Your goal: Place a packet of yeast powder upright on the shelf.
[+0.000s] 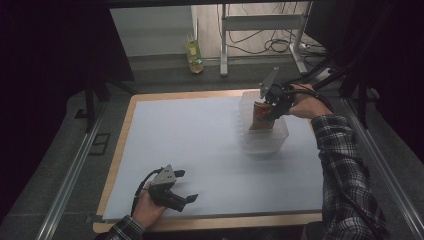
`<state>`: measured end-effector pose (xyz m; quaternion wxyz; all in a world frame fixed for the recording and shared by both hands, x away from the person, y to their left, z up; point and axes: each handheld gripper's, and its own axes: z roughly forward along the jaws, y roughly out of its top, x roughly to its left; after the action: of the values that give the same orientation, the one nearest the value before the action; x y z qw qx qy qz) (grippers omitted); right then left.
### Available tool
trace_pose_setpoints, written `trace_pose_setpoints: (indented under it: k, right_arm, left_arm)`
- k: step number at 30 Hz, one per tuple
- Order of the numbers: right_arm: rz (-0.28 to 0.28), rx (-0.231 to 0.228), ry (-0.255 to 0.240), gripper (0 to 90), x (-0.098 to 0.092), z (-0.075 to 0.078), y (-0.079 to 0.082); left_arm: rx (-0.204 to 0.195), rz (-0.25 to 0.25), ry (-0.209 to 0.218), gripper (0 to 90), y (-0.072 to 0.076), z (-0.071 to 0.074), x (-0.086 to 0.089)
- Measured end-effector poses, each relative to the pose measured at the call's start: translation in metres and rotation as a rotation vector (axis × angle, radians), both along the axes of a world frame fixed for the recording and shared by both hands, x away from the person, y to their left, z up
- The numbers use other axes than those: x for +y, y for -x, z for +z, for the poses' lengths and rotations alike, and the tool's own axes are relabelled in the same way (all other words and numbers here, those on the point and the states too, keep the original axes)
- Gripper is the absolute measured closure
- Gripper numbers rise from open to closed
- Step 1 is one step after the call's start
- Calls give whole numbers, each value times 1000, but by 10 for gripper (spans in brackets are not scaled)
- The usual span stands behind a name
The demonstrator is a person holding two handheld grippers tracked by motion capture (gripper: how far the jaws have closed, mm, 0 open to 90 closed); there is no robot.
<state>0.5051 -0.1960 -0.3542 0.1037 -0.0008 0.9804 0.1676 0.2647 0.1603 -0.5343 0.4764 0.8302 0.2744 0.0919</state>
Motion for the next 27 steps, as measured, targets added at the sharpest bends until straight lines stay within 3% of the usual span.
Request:
trace_pose_setpoints:
  k: [8, 10, 14, 27]
  right_arm:
    - [-55, 1, -74, 399, -3, 9, 6]
    - [-68, -8, -118, 370, -3, 13, 9]
    - [-91, -13, -159, 354, -4, 18, 13]
    - [-212, -8, -390, 206, -12, 24, 27]
  left_arm:
    - [0, -1, -3, 39, 0, 0, 0]
    - [1, -2, -4, 39, 0, 0, 0]
    - [-1, -4, -9, 39, 0, 0, 0]
    - [-1, -6, -13, 38, 0, 0, -1]
